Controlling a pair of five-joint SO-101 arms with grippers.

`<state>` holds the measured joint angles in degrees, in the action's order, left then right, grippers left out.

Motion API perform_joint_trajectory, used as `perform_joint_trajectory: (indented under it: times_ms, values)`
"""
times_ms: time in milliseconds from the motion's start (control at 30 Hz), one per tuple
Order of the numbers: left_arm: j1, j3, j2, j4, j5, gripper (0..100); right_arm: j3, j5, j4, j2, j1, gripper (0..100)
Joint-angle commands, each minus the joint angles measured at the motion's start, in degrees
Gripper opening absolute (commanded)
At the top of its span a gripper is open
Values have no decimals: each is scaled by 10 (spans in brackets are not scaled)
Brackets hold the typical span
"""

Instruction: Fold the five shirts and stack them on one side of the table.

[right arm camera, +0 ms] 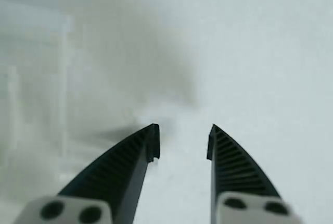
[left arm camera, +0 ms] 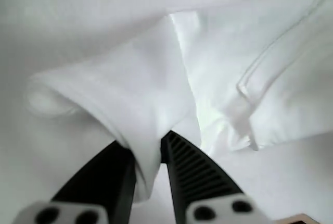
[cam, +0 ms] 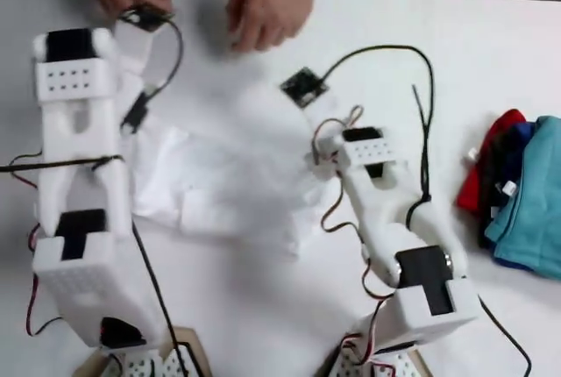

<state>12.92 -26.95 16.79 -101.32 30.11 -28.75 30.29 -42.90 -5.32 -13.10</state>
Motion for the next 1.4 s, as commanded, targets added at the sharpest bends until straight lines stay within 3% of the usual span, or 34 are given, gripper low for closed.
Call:
perform_joint_trajectory:
  times_ms: [0, 300, 467, 667, 933, 1367]
  values:
    - [-32, 0, -41, -10, -7, 24, 4, -4, 7, 7, 9, 163]
    - [-105, 0, -42, -11, -51, 24, 4, -4, 7, 7, 12, 163]
    - [-175, 0, -42, -11, -77, 24, 5, -4, 24, 7, 48, 163]
    - [-256, 0, -42, -11, -111, 24, 5, -48, 36, 7, 79, 163]
    - [-314, 38, -41, -10, -155, 24, 6, -81, 51, 7, 111, 163]
    - [-418, 102, -36, 72, -162, 24, 9, -81, 51, 7, 117, 163]
